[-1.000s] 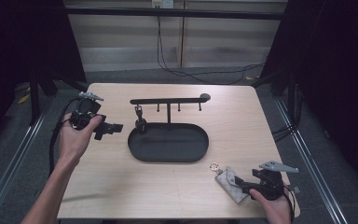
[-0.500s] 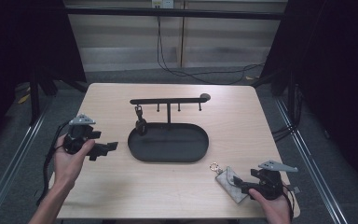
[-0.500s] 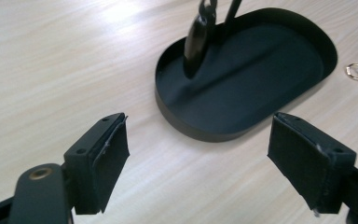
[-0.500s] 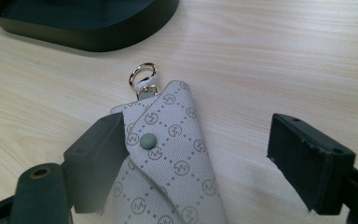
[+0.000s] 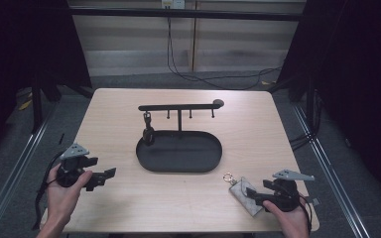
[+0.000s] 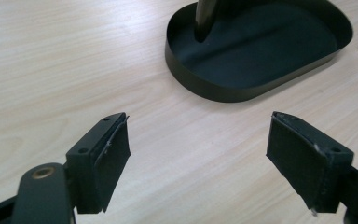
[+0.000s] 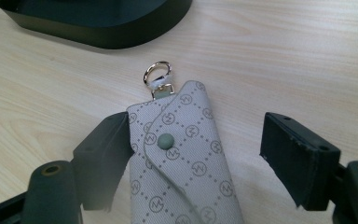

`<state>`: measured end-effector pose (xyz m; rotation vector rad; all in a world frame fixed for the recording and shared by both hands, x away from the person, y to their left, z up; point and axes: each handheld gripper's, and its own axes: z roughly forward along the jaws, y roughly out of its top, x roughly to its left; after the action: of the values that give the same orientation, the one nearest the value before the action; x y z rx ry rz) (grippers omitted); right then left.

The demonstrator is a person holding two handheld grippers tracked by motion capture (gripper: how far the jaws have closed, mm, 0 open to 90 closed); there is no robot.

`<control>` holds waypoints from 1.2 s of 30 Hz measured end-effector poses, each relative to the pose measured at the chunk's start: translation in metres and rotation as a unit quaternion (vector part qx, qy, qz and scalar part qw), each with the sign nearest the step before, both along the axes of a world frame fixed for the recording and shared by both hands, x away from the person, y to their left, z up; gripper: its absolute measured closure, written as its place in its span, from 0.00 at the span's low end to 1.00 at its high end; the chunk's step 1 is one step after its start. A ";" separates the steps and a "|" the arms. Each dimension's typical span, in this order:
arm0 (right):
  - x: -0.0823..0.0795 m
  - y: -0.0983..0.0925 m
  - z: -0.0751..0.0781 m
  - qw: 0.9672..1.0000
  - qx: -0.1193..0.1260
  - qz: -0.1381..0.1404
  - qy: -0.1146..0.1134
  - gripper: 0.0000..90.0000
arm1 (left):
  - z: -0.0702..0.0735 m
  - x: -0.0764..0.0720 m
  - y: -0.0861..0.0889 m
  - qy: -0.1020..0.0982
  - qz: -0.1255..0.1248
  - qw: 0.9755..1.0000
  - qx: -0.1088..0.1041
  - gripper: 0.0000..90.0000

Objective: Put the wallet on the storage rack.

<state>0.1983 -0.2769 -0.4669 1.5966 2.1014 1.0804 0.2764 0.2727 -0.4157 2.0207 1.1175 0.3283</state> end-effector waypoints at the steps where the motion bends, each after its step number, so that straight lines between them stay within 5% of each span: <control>1: 0.000 0.001 0.001 1.000 -0.002 0.002 0.000 0.27 | -0.002 -0.003 0.001 0.000 0.001 1.000 -0.009 0.23; 7: 0.000 0.005 0.008 1.000 -0.004 0.009 0.001 0.27 | -0.017 -0.025 -0.004 -0.007 -0.006 0.999 -0.041 0.23; 16: 0.005 0.003 0.020 0.999 -0.013 0.032 0.019 0.26 | -0.027 -0.040 -0.013 0.010 -0.053 0.998 -0.041 0.21; 20: 0.011 0.004 0.022 0.998 -0.021 0.043 0.044 0.25 | -0.032 -0.048 -0.010 0.001 -0.039 0.998 -0.043 0.20; 26: 0.024 0.013 0.017 0.993 -0.039 0.070 0.090 0.24 | -0.039 -0.050 -0.003 0.012 -0.042 0.998 -0.045 0.18; 36: 0.040 0.025 0.018 0.987 -0.053 0.095 0.121 0.26 | -0.044 -0.047 -0.003 0.026 -0.057 0.996 -0.055 0.19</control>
<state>0.2382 -0.2514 -0.4485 1.5699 2.4679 0.8463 0.2291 0.2699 -0.4601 1.9947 1.0251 0.1521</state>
